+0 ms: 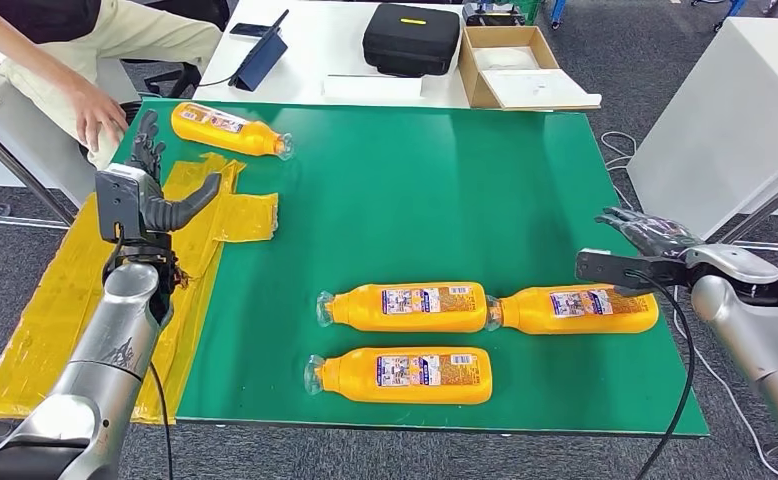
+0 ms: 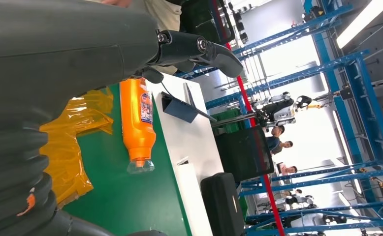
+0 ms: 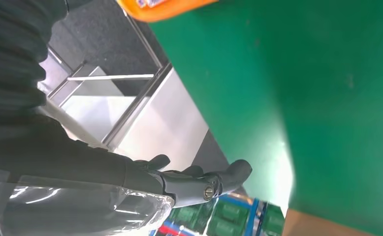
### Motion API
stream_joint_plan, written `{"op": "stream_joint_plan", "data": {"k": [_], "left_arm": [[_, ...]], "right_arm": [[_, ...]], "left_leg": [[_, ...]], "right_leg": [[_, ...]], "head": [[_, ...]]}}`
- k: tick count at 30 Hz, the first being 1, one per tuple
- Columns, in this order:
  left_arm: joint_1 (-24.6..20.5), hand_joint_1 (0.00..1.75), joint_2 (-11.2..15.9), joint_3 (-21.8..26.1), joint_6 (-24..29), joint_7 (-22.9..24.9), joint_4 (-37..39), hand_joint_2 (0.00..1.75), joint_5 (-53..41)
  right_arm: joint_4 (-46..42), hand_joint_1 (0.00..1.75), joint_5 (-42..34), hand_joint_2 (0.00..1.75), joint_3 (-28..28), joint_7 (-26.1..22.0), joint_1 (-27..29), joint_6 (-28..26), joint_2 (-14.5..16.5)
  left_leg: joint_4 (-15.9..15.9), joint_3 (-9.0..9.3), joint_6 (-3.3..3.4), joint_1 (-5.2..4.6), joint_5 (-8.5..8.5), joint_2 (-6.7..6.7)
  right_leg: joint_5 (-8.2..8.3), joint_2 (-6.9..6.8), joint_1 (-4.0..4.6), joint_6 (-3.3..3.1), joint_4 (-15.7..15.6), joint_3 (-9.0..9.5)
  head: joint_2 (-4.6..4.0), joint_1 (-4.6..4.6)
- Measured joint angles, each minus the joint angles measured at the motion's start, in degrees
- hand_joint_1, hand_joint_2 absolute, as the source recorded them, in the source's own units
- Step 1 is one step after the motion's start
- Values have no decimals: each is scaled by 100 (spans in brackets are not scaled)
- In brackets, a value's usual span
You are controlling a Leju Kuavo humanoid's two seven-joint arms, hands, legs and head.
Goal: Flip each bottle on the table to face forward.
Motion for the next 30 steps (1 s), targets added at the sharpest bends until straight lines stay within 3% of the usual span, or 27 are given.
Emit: {"op": "stream_joint_plan", "data": {"k": [9, 16, 23, 30], "left_arm": [[2, 0, 7, 32, 0, 9, 0, 175, 44], [1, 0, 9, 82, -5, 60, 0, 175, 77], [3, 0, 10, 102, 1, 80, 1, 175, 116], [4, 0, 31, 145, 5, 39, 62, 175, 186]], "right_arm": [[-568, 0, -729, 175, 250, 23, 16, 607, -463], [-1293, 0, -982, 175, 362, 232, 243, 713, -789], [-1572, 0, -996, 175, 453, 262, 325, 764, -906], [-1545, 0, -977, 175, 615, 228, 304, 730, -829]], "left_leg": [[0, -1, 0, -1, 0, -4], [0, -1, 0, -1, -1, -2], [0, -1, 0, 0, 0, -2], [0, -1, 0, 0, 0, -3]], "right_leg": [[0, -5, -1, 0, -1, 0], [0, -4, 0, 0, -1, 0], [0, -4, 0, 0, 0, 1], [0, -5, 0, 0, 0, 1]], "head": [[0, 0], [0, 1], [0, 0], [0, -1]]}}
